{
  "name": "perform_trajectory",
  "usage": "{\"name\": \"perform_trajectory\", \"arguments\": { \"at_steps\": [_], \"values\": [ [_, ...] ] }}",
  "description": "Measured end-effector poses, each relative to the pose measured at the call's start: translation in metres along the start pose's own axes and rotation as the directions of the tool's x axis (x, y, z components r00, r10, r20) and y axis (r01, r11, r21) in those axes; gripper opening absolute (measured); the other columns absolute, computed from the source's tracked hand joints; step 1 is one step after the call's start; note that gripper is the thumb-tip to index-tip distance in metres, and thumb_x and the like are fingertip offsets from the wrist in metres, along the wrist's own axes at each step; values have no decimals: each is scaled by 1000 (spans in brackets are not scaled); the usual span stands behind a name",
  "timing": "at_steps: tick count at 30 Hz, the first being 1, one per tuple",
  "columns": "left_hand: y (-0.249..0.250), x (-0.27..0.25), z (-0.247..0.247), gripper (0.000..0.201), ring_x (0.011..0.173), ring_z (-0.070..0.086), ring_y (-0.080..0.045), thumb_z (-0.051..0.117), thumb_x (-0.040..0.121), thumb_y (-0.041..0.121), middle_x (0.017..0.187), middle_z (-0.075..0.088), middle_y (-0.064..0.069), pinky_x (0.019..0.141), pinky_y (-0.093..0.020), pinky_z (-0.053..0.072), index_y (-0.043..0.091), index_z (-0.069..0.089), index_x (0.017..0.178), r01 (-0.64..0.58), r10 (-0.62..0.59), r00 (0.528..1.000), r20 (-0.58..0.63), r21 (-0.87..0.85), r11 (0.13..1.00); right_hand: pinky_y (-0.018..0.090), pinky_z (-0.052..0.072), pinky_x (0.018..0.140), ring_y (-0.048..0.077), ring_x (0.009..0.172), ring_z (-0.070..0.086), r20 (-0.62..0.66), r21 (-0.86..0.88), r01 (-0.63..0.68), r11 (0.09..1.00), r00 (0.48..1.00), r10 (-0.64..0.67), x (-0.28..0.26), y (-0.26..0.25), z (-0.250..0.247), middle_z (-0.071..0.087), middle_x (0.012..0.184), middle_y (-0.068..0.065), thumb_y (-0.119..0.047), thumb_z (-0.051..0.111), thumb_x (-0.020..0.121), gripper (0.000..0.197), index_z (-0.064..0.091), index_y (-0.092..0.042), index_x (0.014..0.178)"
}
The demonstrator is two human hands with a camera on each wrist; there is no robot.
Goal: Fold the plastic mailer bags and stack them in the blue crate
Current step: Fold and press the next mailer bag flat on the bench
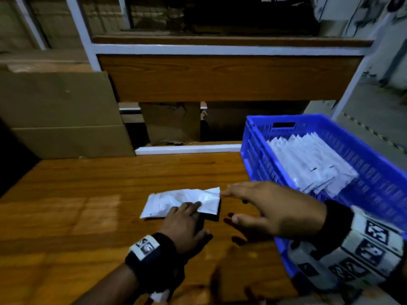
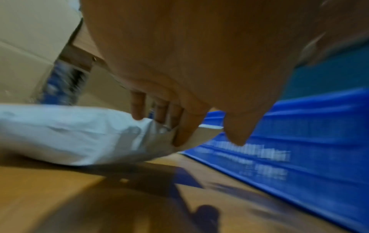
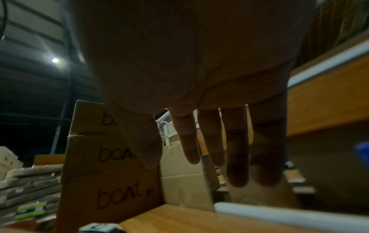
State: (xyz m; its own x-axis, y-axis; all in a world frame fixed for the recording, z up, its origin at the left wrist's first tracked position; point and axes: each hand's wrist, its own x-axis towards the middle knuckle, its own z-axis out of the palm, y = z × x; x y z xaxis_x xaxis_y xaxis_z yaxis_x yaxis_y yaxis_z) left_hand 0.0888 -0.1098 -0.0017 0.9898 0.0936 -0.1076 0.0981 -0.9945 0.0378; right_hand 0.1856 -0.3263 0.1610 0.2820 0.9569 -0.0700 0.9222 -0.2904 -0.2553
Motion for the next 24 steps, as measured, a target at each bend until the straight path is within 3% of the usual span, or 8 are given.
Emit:
{"name": "perform_trajectory", "arguments": {
  "at_steps": [2, 6, 10, 12, 15, 17, 20, 24],
  "values": [
    [8, -34, 13, 80, 137, 26, -28, 19, 76, 68, 157, 23, -7, 103, -47, 26, 19, 49, 131, -37, 37, 999, 15, 30, 999, 22, 31, 107, 10, 132, 41, 26, 44, 14, 999, 1000, -15, 12, -27, 41, 44, 147, -6, -51, 48, 93, 59, 41, -25, 145],
    [13, -85, 32, 59, 115, 54, -29, 62, 68, 62, 129, 59, -7, 84, -40, 50, 21, 65, 111, -163, 161, 986, 34, 96, 982, 30, 26, 112, 21, 137, 39, 45, 56, -87, 995, 995, 85, 27, -64, 121, 46, 147, 6, -47, 34, 90, 65, 42, -13, 145],
    [-1, -121, 24, 46, 125, 49, -27, 43, 77, 48, 132, 57, -2, 96, -46, 41, 26, 62, 112, -241, 207, 955, -214, -142, 960, 44, 36, 105, 27, 136, 35, -58, 42, -214, 976, 975, 216, 26, -86, 169, 38, 152, 5, -49, 28, 89, 63, 34, -27, 148],
    [-14, -130, 14, 44, 127, 42, -23, 34, 79, 41, 134, 55, 2, 99, -41, 30, 26, 63, 108, -152, 72, 951, -301, -252, 956, 43, 39, 100, 25, 135, 33, -114, 16, -245, 969, 963, 245, 31, -95, 176, 34, 155, 0, -48, 30, 86, 63, 33, -31, 147],
    [-40, -114, 12, 30, 120, 40, -19, 40, 85, 32, 130, 57, 5, 91, -35, 29, 25, 64, 101, -26, -124, 908, -400, -349, 937, 43, 34, 102, 24, 139, 28, -197, 11, -316, 949, 929, 312, 57, -102, 182, 30, 157, -3, -44, 36, 94, 54, 35, -29, 146],
    [-56, -89, 12, 32, 125, 38, -20, 40, 92, 31, 139, 51, 4, 94, -39, 34, 24, 62, 114, 32, -165, 920, -356, -352, 935, 45, 29, 109, 23, 142, 23, -211, 35, -385, 922, 899, 383, 80, -99, 189, 26, 158, -2, -43, 33, 100, 50, 32, -27, 147],
    [-63, -63, 23, 40, 127, 39, -25, 37, 99, 34, 143, 48, -3, 98, -38, 37, 20, 49, 135, 100, -148, 977, -156, -282, 954, 45, 22, 115, 23, 145, 19, -151, 60, -450, 891, 878, 454, 100, -92, 210, 22, 160, 1, -43, 25, 103, 52, 24, -23, 151],
    [-47, -77, 42, 39, 117, 39, -25, 30, 99, 41, 130, 56, -1, 92, -40, 31, 22, 49, 129, 161, -183, 975, -128, -163, 973, 43, 28, 111, 22, 140, 31, -135, -34, -379, 925, 919, 371, 90, -85, 239, 35, 154, 2, -46, 4, 88, 71, 30, -21, 150]
  ]
}}
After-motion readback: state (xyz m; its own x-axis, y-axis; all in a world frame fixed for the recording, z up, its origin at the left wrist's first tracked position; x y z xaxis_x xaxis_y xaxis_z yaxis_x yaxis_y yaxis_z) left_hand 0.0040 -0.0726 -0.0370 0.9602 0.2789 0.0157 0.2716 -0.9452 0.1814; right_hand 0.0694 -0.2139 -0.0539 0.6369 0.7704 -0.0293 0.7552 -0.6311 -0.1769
